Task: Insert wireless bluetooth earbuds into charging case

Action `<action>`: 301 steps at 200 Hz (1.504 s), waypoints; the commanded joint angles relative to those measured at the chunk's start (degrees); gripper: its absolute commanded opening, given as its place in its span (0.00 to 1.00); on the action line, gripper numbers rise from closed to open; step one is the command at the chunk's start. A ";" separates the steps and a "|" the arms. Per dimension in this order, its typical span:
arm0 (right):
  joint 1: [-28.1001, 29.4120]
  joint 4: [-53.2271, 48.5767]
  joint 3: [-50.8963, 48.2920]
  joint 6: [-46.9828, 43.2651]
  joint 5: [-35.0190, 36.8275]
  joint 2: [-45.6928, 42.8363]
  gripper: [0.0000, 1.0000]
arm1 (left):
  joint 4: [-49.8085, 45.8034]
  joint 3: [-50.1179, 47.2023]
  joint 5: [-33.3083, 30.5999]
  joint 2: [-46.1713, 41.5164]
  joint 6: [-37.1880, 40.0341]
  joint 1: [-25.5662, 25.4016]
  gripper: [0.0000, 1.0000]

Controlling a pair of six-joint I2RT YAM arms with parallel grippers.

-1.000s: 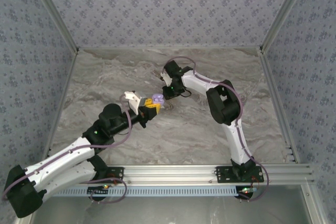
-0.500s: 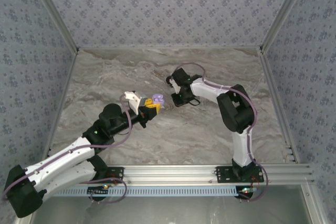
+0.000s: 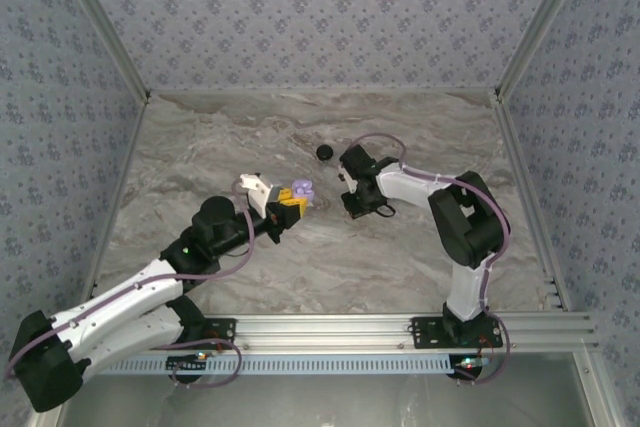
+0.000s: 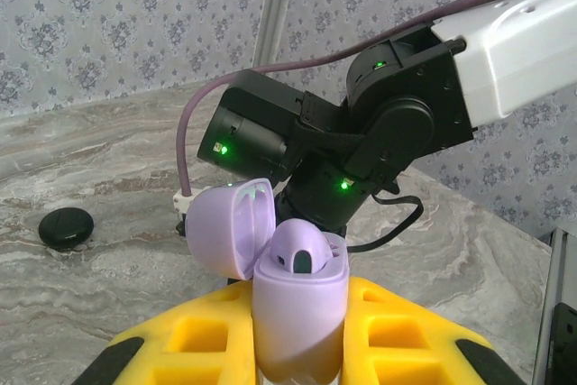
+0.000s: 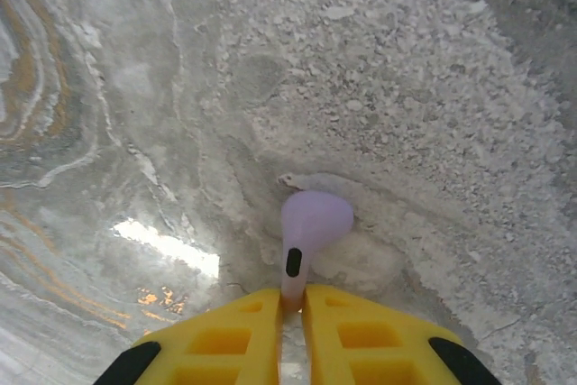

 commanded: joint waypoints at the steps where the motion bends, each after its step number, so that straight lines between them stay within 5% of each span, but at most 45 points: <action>1: -0.29 -0.67 -1.64 1.36 0.53 -0.29 0.17 | 2.18 1.11 -0.39 0.39 0.48 -0.45 0.11; 22: -0.31 -0.88 -1.46 1.55 1.10 -0.49 0.24 | 2.18 1.16 -0.35 0.51 0.53 -0.44 0.11; 46: -0.31 -1.34 -1.05 2.11 1.72 -1.80 0.44 | 2.17 1.24 -0.36 0.57 0.48 -0.50 0.11; 75: -0.37 -1.62 0.07 3.64 2.00 -2.88 0.49 | 2.10 1.33 -0.50 0.60 0.40 -0.48 0.11; 157: -0.23 -6.62 9.45 10.91 4.87 2.25 0.48 | 2.28 1.42 -0.54 0.81 0.31 -0.47 0.11; 301: 0.30 -11.46 15.26 10.90 4.65 8.48 0.38 | 2.28 0.98 -0.66 0.31 0.22 -0.44 0.11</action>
